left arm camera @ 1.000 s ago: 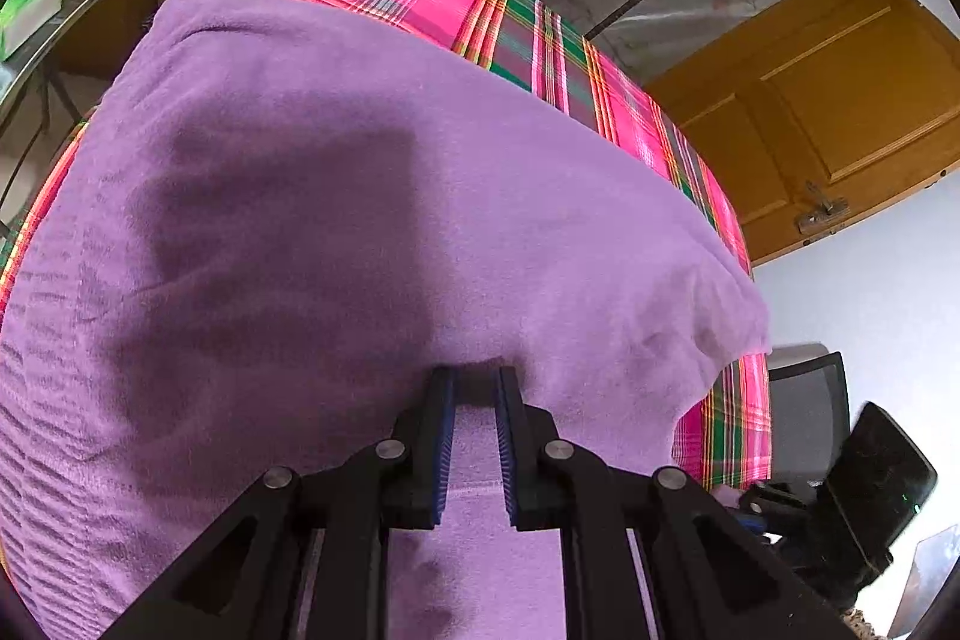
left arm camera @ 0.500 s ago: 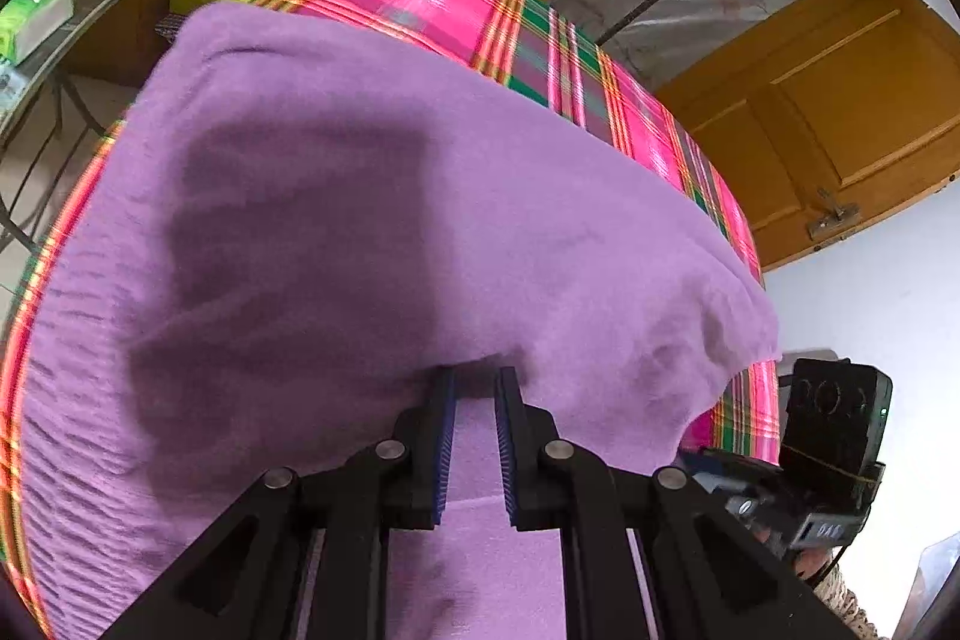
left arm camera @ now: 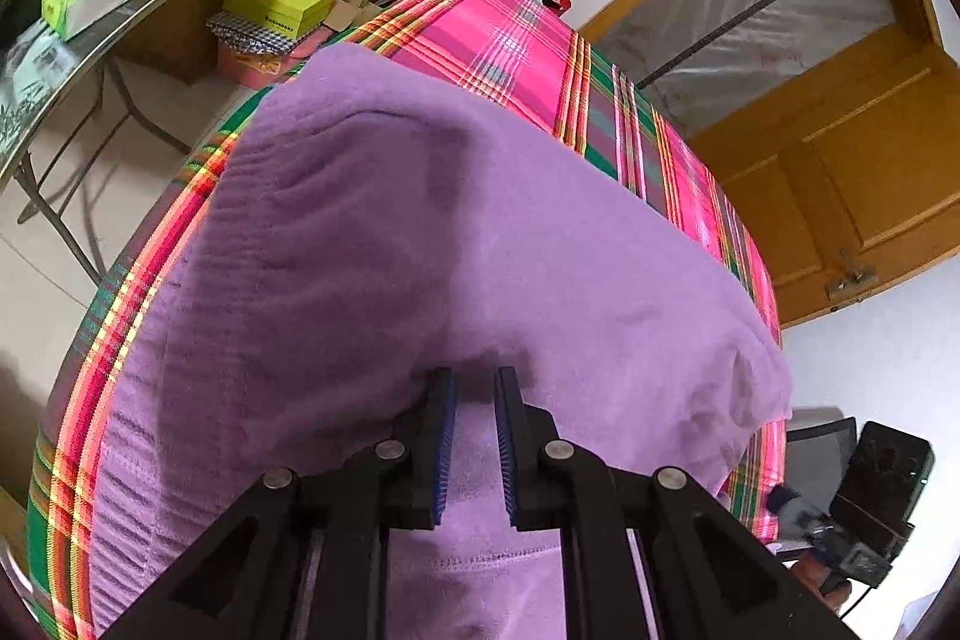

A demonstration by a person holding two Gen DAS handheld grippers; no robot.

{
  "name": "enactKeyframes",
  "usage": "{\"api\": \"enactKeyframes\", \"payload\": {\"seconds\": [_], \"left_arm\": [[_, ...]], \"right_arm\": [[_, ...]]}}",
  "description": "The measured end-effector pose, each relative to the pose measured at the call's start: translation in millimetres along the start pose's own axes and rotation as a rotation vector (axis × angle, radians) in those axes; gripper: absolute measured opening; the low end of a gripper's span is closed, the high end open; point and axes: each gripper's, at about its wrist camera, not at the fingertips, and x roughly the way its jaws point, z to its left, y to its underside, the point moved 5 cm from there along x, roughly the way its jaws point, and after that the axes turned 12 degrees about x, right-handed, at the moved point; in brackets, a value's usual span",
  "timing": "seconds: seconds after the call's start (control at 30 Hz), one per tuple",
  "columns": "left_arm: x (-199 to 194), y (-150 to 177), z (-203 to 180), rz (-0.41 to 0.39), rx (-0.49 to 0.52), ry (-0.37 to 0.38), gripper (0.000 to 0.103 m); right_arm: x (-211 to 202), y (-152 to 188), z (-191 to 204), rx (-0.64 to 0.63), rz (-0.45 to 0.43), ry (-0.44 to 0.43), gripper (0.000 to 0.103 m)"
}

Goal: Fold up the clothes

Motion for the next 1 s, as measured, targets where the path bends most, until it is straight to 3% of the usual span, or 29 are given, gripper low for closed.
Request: {"api": "enactKeyframes", "payload": {"seconds": [0.1, 0.23, 0.3, 0.33, 0.37, 0.47, 0.57, 0.67, 0.87, 1.0], "left_arm": [[0.9, -1.0, -0.5, 0.002, 0.005, 0.001, 0.013], [1.9, -5.2, -2.6, 0.005, 0.023, -0.022, 0.013], [1.9, -9.9, -3.1, 0.001, 0.032, -0.039, 0.013], [2.3, -12.4, -0.9, -0.002, 0.026, -0.045, 0.013], [2.7, -14.9, 1.7, -0.005, 0.019, -0.049, 0.013], [4.7, -22.3, 9.3, -0.015, -0.011, -0.036, 0.013], [6.1, -28.0, 13.9, -0.022, -0.034, -0.019, 0.013], [6.9, -31.8, 16.1, -0.027, -0.034, -0.02, 0.013], [3.4, -44.2, 29.1, -0.053, -0.055, -0.069, 0.013], [0.4, -54.5, 35.3, -0.077, -0.079, -0.069, 0.013]], "right_arm": [[10.7, 4.0, -5.8, 0.022, 0.047, -0.007, 0.033], [22.0, 4.4, 3.0, -0.035, 0.064, 0.016, 0.036], [21.6, 5.2, 10.8, -0.087, 0.031, 0.033, 0.028], [20.0, 6.2, 15.7, -0.12, 0.004, 0.044, 0.01], [16.4, 8.0, 21.8, -0.162, -0.037, 0.059, 0.007], [2.2, 20.6, 38.9, -0.272, -0.125, 0.072, 0.006], [-6.6, 40.1, 55.3, -0.422, -0.182, 0.141, 0.006], [-1.4, 54.6, 53.4, -0.453, -0.133, 0.176, 0.009], [1.3, 62.0, 24.8, -0.286, -0.021, 0.202, 0.011], [-7.4, 75.0, 21.6, -0.299, 0.026, 0.234, 0.015]]}}
